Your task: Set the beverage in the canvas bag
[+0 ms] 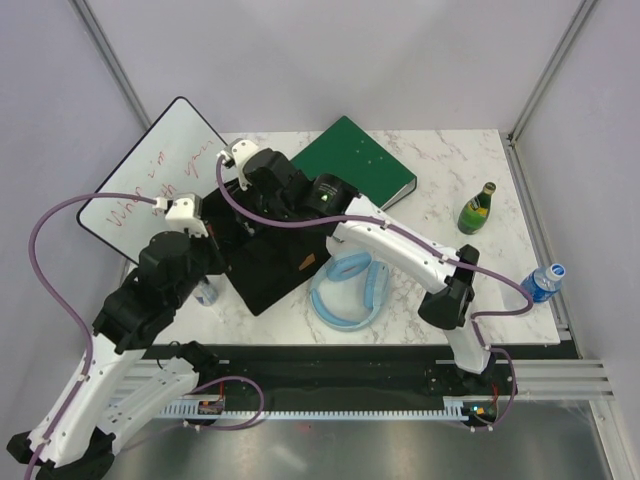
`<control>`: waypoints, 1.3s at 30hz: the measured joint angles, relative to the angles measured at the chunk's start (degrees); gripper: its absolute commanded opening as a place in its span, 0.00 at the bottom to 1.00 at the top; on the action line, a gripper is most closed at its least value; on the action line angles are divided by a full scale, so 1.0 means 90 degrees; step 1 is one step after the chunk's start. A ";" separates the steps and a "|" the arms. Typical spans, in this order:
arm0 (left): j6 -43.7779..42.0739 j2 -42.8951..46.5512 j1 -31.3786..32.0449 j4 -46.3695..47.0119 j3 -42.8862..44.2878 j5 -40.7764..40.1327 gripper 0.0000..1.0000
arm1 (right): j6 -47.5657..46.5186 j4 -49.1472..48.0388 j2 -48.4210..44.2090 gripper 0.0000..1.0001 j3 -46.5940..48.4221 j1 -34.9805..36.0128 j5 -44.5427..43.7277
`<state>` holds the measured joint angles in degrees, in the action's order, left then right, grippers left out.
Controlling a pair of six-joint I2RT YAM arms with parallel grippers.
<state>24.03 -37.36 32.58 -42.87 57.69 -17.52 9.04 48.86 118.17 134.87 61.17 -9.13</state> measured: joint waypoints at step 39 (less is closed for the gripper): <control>-0.0005 0.0393 -0.0024 0.0311 -0.0435 -0.0022 0.02 | 0.0041 -0.0185 0.1168 0.00 -0.0257 0.0012 0.0143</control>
<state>23.99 -33.82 32.36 -40.07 53.78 -17.72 9.41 47.20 128.68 132.55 61.28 -7.84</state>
